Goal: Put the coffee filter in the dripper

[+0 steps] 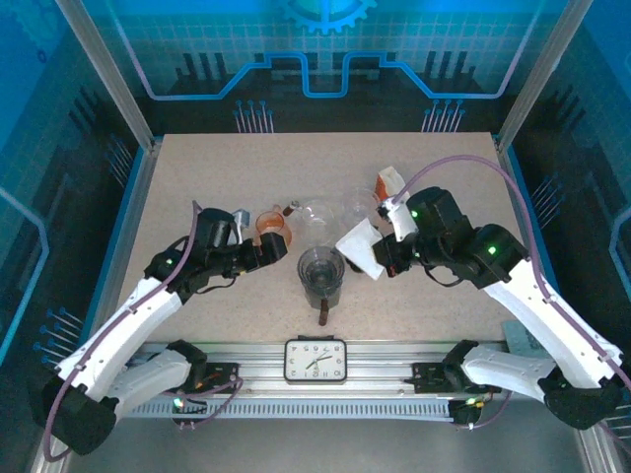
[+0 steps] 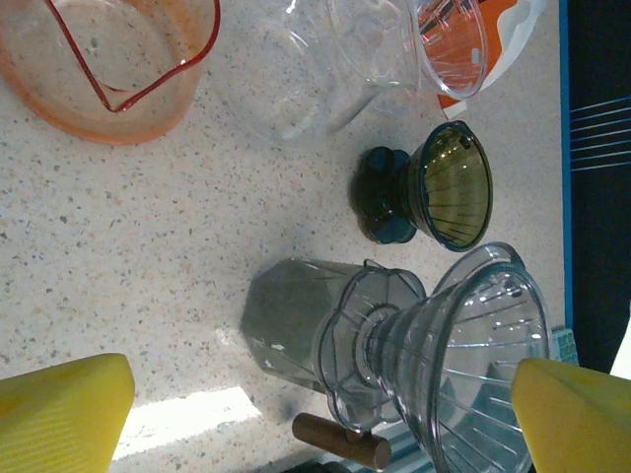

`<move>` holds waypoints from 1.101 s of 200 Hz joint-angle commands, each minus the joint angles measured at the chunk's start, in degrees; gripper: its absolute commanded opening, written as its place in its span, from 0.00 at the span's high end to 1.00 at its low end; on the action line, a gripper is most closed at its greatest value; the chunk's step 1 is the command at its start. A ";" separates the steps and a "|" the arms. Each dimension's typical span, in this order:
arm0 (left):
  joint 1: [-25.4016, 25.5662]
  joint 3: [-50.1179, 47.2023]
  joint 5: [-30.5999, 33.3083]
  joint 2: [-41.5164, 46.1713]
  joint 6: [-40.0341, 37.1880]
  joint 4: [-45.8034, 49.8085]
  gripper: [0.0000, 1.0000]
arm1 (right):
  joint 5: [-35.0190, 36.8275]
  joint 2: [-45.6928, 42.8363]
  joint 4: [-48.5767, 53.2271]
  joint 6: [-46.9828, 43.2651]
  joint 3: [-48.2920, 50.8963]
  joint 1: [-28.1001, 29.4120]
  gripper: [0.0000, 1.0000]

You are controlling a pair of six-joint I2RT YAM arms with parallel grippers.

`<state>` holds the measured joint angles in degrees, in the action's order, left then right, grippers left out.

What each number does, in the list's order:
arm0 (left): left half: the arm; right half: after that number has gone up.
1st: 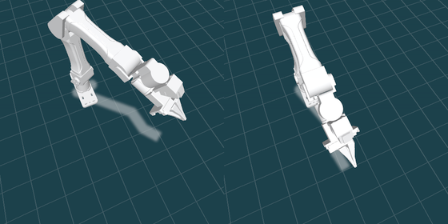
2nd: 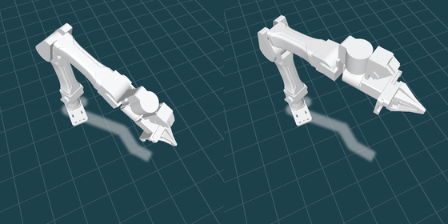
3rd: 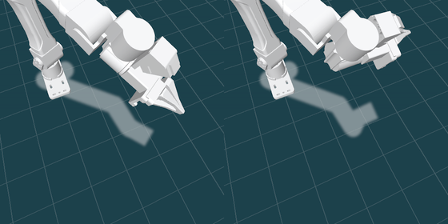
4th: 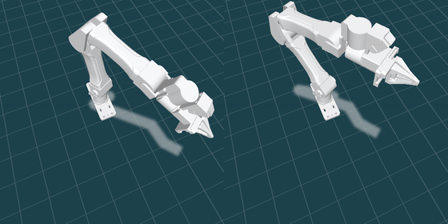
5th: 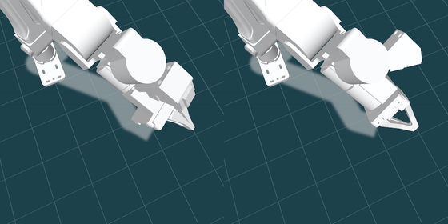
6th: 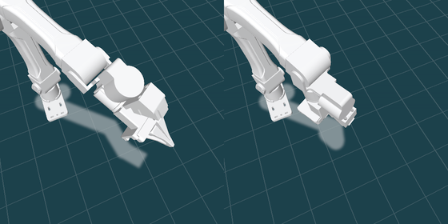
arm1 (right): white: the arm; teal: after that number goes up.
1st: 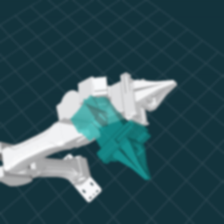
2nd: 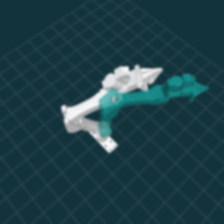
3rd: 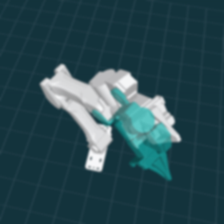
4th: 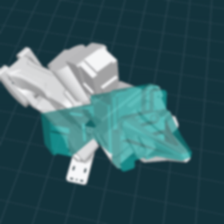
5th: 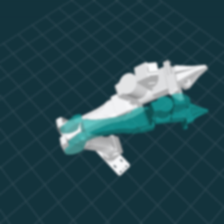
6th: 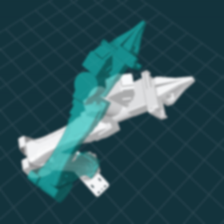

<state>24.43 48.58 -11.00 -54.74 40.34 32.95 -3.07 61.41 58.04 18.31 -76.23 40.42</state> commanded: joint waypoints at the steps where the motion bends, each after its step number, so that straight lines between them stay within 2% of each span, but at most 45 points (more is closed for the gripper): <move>1: -0.51 2.00 -2.78 0.53 0.98 2.13 0.01 | 2.14 3.02 7.81 -1.67 -5.42 3.55 1.00; 75: -0.44 2.14 -5.85 0.50 -0.77 0.95 0.01 | 7.99 19.15 20.78 -2.66 -21.58 12.47 1.00; 127: -0.60 2.55 -6.90 1.82 -2.79 1.76 0.01 | 13.81 31.66 28.68 -3.62 -33.03 16.63 1.00; 177: -0.86 3.45 -7.80 3.57 -3.64 2.62 0.01 | 12.66 38.56 29.11 -4.81 -38.21 18.11 1.00; 220: -0.97 2.82 -8.23 3.74 -3.60 2.06 0.01 | 10.81 41.45 26.86 -5.34 -37.79 18.25 1.00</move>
<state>24.10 50.35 -17.28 -51.46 38.37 34.28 9.54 101.54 84.51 14.00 -113.36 57.87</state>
